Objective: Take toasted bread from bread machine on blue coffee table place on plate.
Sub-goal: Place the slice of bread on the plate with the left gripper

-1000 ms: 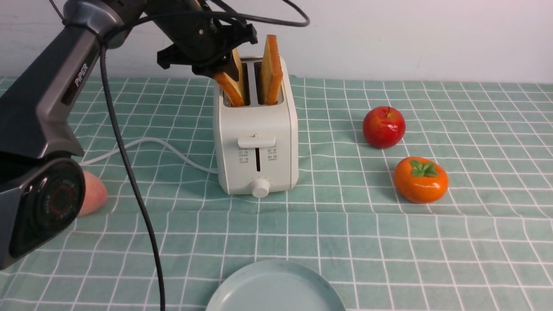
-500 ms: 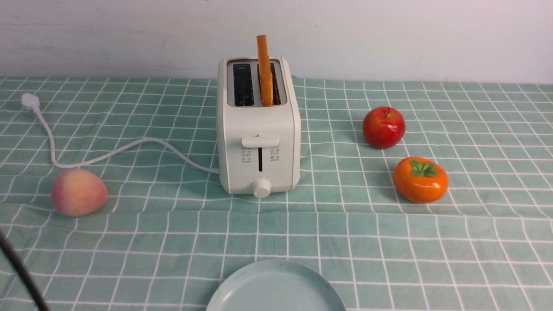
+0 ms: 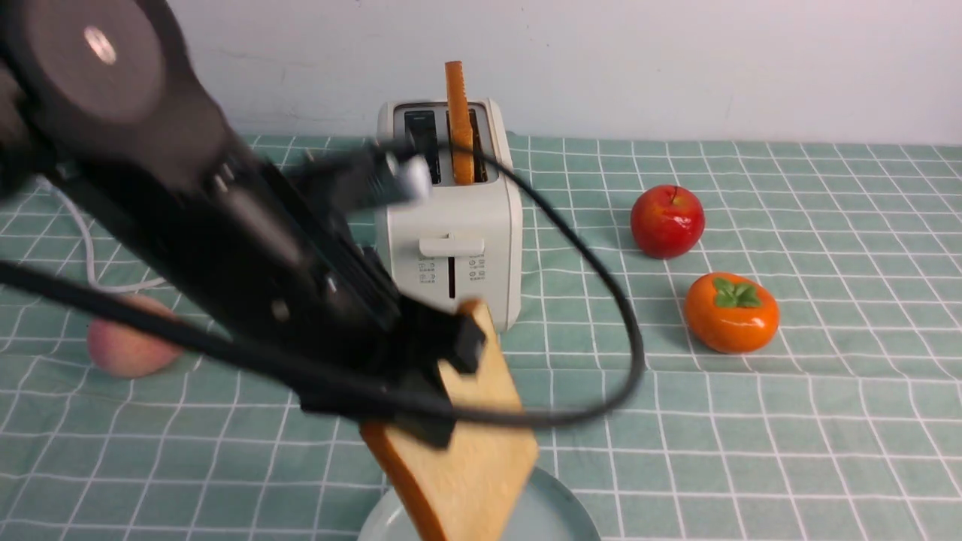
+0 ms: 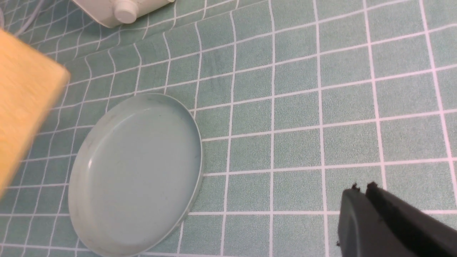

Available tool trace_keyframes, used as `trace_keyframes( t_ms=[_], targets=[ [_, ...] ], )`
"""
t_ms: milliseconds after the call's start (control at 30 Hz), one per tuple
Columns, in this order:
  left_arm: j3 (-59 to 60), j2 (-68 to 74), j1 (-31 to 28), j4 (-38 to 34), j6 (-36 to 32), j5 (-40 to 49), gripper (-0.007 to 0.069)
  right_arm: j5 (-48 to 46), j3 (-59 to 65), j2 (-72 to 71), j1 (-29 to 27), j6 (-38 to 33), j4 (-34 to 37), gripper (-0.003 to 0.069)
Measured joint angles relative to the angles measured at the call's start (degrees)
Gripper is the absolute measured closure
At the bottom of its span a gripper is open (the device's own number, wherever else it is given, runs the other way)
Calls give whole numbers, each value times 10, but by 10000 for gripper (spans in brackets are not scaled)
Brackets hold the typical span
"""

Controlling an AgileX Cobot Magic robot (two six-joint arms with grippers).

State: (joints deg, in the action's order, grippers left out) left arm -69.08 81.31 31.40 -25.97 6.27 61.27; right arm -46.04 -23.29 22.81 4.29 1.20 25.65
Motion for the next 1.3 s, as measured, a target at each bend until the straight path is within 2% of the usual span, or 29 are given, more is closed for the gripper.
trace_keyframes(
  t_ms=[100,267,400,433,500,533,600,733,833,867,900,933,967,1033,1200,1300],
  targets=[
    [64,31,34,-25,-30,-67,522,0,0,0,0,0,0,626],
    [71,83,42,-49,-36,-109,493,0,0,0,0,0,1,622],
    [72,114,42,-59,-36,-116,328,-2,-13,0,0,11,27,610],
    [72,115,42,-58,-36,-116,319,-2,-17,0,0,11,29,609],
    [72,120,43,-23,-31,-105,218,-6,-45,1,0,12,37,603],
    [72,120,43,-19,-31,-104,218,-7,-48,2,0,12,37,603],
    [69,119,43,39,-22,-87,201,-32,-82,13,0,12,38,595],
    [49,106,43,145,39,-74,281,-90,-145,65,0,12,34,568],
    [28,81,43,221,89,-61,380,-132,-221,122,0,13,13,532],
    [28,78,43,221,89,-61,387,-134,-221,127,0,13,13,532],
    [20,62,43,252,108,-54,442,-153,-258,159,0,13,8,519],
    [19,57,43,260,112,-51,459,-158,-274,169,0,13,8,514],
    [17,26,43,278,127,-44,543,-178,-319,218,0,12,9,506],
    [17,-9,43,290,140,-39,630,-196,-376,277,0,1,18,503],
    [27,-103,43,300,172,-53,638,-207,-481,394,10,-22,39,500],
    [78,-198,43,301,199,-98,638,-208,-578,480,50,-20,26,500]
  ],
)
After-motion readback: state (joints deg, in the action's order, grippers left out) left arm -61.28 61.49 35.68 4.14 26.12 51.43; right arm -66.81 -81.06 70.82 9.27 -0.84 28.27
